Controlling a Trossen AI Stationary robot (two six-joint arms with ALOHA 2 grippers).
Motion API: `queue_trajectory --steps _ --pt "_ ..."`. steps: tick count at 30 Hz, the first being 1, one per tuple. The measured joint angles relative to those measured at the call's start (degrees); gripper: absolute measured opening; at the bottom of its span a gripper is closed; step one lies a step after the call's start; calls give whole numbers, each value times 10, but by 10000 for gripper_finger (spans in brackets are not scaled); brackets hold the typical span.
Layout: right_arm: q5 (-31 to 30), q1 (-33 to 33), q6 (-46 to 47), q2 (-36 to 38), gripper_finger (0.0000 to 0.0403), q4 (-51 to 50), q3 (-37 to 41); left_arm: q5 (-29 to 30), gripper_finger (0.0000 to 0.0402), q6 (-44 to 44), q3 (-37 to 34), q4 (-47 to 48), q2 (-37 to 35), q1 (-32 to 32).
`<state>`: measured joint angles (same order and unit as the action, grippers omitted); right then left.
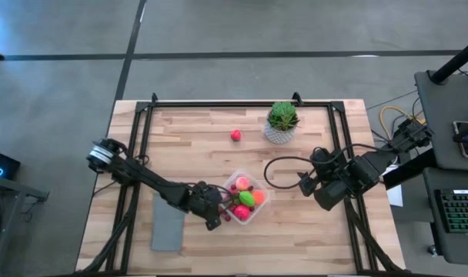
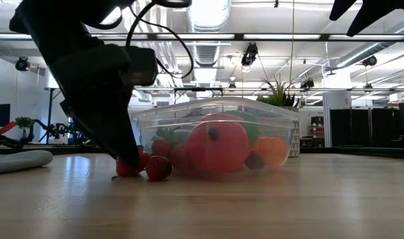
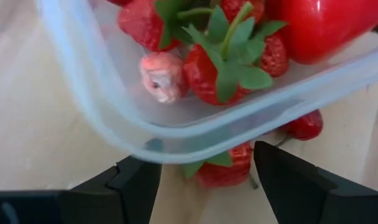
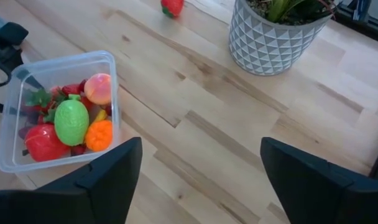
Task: Pick and placing Produce into tupperware
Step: Put the red strawberry into the transparent bin
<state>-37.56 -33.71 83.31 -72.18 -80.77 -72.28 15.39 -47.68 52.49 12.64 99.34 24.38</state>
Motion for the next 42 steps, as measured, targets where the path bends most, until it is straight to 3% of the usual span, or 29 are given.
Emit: queue_trajectory --steps 8,20,29,37,42 --pt "0 0 0 0 320 0 2 -10 234 0 1 -2 8 0" --pt "0 0 0 0 317 0 8 -20 134 2 -1 2 -2 0" --pt "0 0 0 0 322 1 11 -46 119 2 0 23 -18 5" --pt "0 0 -5 0 316 1 11 -72 118 -18 1 113 -111 32" --pt "0 0 -8 0 322 1 11 8 117 47 14 74 -198 27"
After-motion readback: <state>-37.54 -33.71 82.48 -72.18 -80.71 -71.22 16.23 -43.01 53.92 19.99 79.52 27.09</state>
